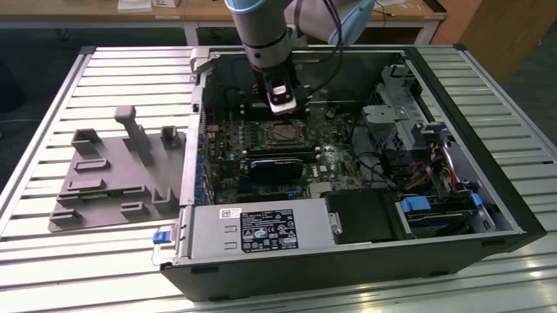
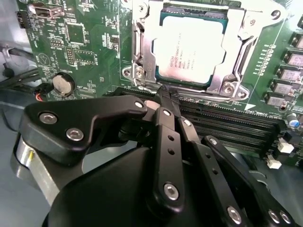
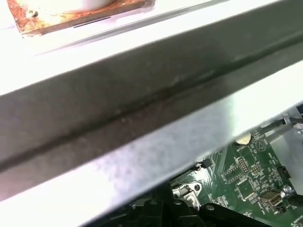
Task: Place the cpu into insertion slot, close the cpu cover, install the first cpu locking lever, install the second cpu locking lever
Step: 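Install the first cpu locking lever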
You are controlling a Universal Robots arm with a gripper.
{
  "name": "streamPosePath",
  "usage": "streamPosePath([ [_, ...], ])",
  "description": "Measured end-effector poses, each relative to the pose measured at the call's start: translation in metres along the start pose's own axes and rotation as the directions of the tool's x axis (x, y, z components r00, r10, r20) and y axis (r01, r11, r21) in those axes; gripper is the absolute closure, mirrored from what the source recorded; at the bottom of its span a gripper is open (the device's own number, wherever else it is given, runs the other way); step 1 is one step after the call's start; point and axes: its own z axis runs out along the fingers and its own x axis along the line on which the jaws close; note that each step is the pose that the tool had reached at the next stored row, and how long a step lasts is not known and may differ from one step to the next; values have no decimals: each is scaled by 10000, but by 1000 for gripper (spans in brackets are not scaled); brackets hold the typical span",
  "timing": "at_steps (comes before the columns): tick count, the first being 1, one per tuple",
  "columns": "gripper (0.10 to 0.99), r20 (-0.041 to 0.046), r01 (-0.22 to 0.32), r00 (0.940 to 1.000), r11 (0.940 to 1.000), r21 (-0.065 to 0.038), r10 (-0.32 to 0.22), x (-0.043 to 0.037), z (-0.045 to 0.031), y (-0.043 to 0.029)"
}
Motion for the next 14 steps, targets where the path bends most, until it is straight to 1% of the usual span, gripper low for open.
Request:
streamPosePath([
  [7, 984, -1, 0, 10000, 10000, 2, 0, -19, -101, 23],
  [14, 984, 0, -1, 10000, 10000, 1, 1, -44, -229, 54],
])
